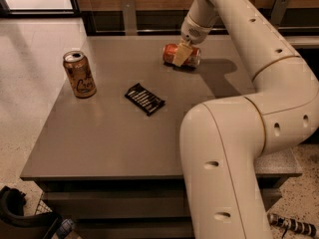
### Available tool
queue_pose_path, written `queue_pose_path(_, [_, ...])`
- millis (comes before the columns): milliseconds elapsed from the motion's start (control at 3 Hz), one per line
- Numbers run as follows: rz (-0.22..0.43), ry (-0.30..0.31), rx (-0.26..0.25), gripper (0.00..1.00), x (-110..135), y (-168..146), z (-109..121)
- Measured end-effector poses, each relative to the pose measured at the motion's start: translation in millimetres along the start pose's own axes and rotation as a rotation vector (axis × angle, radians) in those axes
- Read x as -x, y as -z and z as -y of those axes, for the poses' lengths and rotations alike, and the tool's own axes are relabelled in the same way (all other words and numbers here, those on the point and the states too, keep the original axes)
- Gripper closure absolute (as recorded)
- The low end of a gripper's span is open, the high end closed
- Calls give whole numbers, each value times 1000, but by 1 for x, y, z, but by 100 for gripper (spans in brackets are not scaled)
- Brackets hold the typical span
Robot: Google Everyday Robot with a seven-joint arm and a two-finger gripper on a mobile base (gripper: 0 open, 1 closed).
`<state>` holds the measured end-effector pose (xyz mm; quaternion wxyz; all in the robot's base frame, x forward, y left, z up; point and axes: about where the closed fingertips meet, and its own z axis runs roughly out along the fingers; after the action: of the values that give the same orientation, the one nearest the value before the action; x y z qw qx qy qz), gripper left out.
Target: Knock coke can over
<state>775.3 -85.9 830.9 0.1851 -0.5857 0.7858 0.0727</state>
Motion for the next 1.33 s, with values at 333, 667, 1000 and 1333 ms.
queue_pose_path(333, [1, 0, 0, 67, 0, -1, 0])
queue_pose_path(667, [2, 0, -1, 35, 2, -1, 1])
queue_pose_path(1000, [2, 0, -1, 5, 2, -3, 1])
queue_pose_path(1333, [4, 0, -2, 0, 3, -5, 2])
